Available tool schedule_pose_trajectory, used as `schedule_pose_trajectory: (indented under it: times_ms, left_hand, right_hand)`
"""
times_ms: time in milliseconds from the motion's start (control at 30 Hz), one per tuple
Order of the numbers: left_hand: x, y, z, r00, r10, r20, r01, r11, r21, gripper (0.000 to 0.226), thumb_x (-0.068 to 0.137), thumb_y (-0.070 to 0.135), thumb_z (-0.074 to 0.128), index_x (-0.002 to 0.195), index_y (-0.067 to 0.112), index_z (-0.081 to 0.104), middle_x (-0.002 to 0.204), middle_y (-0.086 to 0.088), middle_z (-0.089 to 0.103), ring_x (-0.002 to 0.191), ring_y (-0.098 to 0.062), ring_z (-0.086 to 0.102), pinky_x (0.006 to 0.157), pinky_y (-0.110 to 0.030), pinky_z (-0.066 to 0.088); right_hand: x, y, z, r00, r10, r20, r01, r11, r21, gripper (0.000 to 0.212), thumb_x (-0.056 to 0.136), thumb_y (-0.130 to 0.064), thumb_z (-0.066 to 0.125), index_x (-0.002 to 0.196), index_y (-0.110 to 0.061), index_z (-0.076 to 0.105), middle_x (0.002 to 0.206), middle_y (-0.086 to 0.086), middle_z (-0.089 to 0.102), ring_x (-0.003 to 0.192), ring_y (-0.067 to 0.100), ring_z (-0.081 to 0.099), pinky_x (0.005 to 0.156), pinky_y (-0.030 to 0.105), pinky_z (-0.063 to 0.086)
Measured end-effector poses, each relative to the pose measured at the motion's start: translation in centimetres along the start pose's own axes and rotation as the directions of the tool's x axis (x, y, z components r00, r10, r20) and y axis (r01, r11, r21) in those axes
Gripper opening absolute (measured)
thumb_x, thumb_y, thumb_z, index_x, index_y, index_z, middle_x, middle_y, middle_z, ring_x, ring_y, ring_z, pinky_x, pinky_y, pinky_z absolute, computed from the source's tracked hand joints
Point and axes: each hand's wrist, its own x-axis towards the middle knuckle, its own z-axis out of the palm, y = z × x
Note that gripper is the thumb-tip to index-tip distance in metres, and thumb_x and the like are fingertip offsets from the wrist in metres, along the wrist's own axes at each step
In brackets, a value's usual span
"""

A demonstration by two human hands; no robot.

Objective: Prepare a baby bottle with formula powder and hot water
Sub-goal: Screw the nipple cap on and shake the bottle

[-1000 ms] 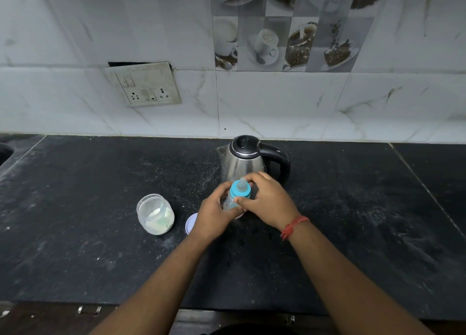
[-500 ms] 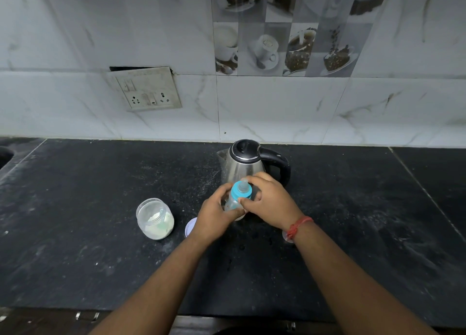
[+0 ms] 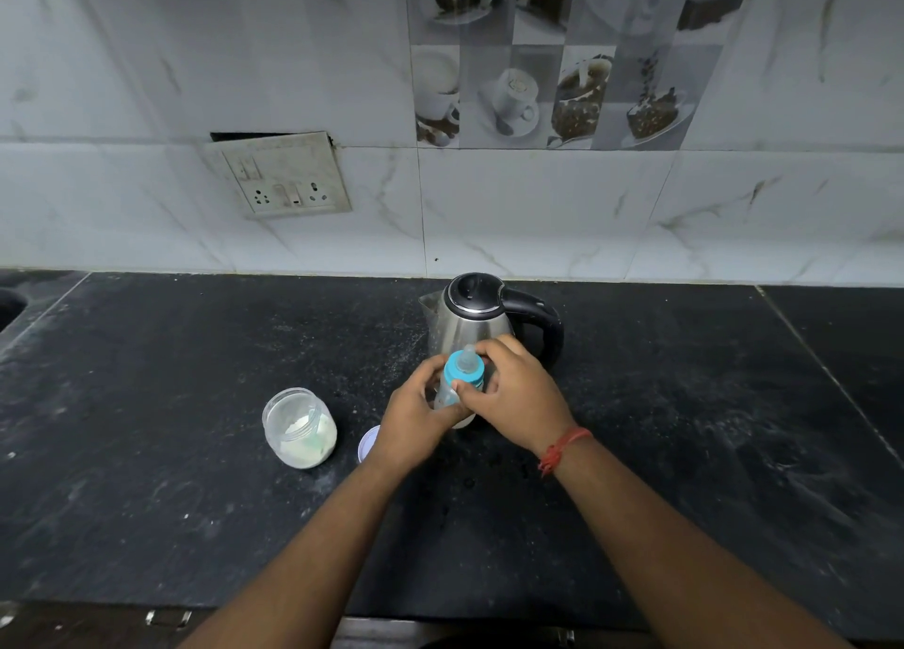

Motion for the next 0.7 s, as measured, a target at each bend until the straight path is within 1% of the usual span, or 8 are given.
schedule_pose_trajectory:
  times_ms: [100, 200, 300, 400, 500, 567, 633, 700]
  left_hand:
    - [0.1, 0.1, 0.1, 1.0, 0.008, -0.006, -0.008, 1.0, 0.0, 0.057, 0.077, 0.013, 0.087, 0.127, 0.029, 0.064, 0.115, 0.017, 0.072, 0.109, -0.003, 0.066, 0.095, -0.024, 0.052]
    - [0.2, 0.2, 0.3, 1.0, 0.01, -0.015, -0.01, 1.0, -0.004, 0.056, 0.077, 0.015, 0.087, 0.126, 0.03, 0.064, 0.114, 0.019, 0.072, 0.109, -0.002, 0.066, 0.094, -0.022, 0.051]
    - [0.2, 0.2, 0.3, 1.0, 0.005, -0.007, -0.005, 1.0, -0.004, 0.055, 0.079, 0.016, 0.087, 0.126, 0.032, 0.064, 0.115, 0.017, 0.072, 0.11, -0.004, 0.066, 0.095, -0.026, 0.052]
    - [0.1, 0.0, 0.3, 1.0, -0.006, -0.001, 0.006, 1.0, -0.003, 0.055, 0.08, 0.015, 0.086, 0.127, 0.032, 0.063, 0.115, 0.017, 0.072, 0.11, -0.003, 0.067, 0.097, -0.031, 0.054]
    - [0.1, -0.3, 0.3, 1.0, -0.028, 0.001, 0.028, 0.999, -0.022, 0.057, 0.079, 0.017, 0.087, 0.128, 0.033, 0.063, 0.116, 0.015, 0.072, 0.111, -0.006, 0.067, 0.1, -0.039, 0.054]
    - [0.2, -0.3, 0.2, 1.0, -0.029, 0.005, 0.029, 0.999, -0.026, 0.059, 0.077, 0.021, 0.088, 0.128, 0.032, 0.062, 0.118, 0.013, 0.072, 0.114, -0.007, 0.067, 0.103, -0.041, 0.053]
    - [0.3, -0.3, 0.2, 1.0, -0.032, 0.001, 0.032, 0.999, -0.031, 0.06, 0.075, 0.022, 0.09, 0.128, 0.03, 0.062, 0.119, 0.013, 0.073, 0.115, -0.008, 0.066, 0.105, -0.042, 0.052]
    - [0.3, -0.3, 0.3, 0.999, -0.035, -0.002, 0.035, 0.999, -0.023, 0.059, 0.075, 0.021, 0.09, 0.127, 0.031, 0.063, 0.118, 0.013, 0.073, 0.114, -0.007, 0.066, 0.105, -0.043, 0.052]
  right_hand:
    - [0.1, 0.0, 0.0, 1.0, -0.01, 0.0, 0.01, 1.0, 0.015, 0.038, 0.08, -0.034, 0.075, 0.114, -0.021, 0.064, 0.109, -0.016, 0.054, 0.095, 0.007, 0.06, 0.085, 0.032, 0.055]
    - [0.2, -0.1, -0.1, 1.0, 0.012, -0.021, -0.012, 1.0, 0.024, 0.037, 0.081, -0.036, 0.076, 0.113, -0.023, 0.063, 0.108, -0.015, 0.055, 0.095, 0.005, 0.059, 0.085, 0.032, 0.055]
    - [0.1, 0.0, 0.0, 0.997, 0.059, -0.048, -0.06, 0.998, -0.003, 0.036, 0.08, -0.047, 0.077, 0.102, -0.024, 0.06, 0.099, -0.015, 0.054, 0.087, 0.003, 0.058, 0.075, 0.032, 0.056]
    - [0.0, -0.3, 0.1, 0.996, 0.08, -0.045, -0.084, 0.994, -0.075, 0.045, 0.077, -0.059, 0.076, 0.095, -0.024, 0.054, 0.095, -0.012, 0.055, 0.08, 0.006, 0.057, 0.064, 0.028, 0.051]
    - [0.2, 0.3, -0.2, 0.993, 0.117, -0.033, -0.12, 0.988, -0.1, 0.059, 0.071, -0.065, 0.077, 0.109, -0.025, 0.053, 0.107, -0.015, 0.054, 0.089, 0.004, 0.057, 0.071, 0.029, 0.05]
    - [0.4, 0.9, -0.7, 0.995, 0.101, 0.009, -0.101, 0.989, 0.105, 0.069, 0.073, -0.051, 0.082, 0.13, -0.028, 0.05, 0.122, -0.016, 0.055, 0.085, -0.002, 0.054, 0.075, 0.026, 0.048]
    - [0.7, 1.4, -1.2, 0.995, 0.03, 0.095, -0.057, 0.954, 0.293, 0.076, 0.08, -0.026, 0.082, 0.145, -0.029, 0.042, 0.132, -0.014, 0.06, 0.06, 0.001, 0.049, 0.063, 0.018, 0.044]
    - [0.8, 1.7, -1.4, 0.991, 0.0, 0.136, -0.043, 0.951, 0.307, 0.078, 0.082, -0.014, 0.079, 0.149, -0.027, 0.04, 0.127, -0.014, 0.066, 0.049, 0.004, 0.045, 0.056, 0.012, 0.04]
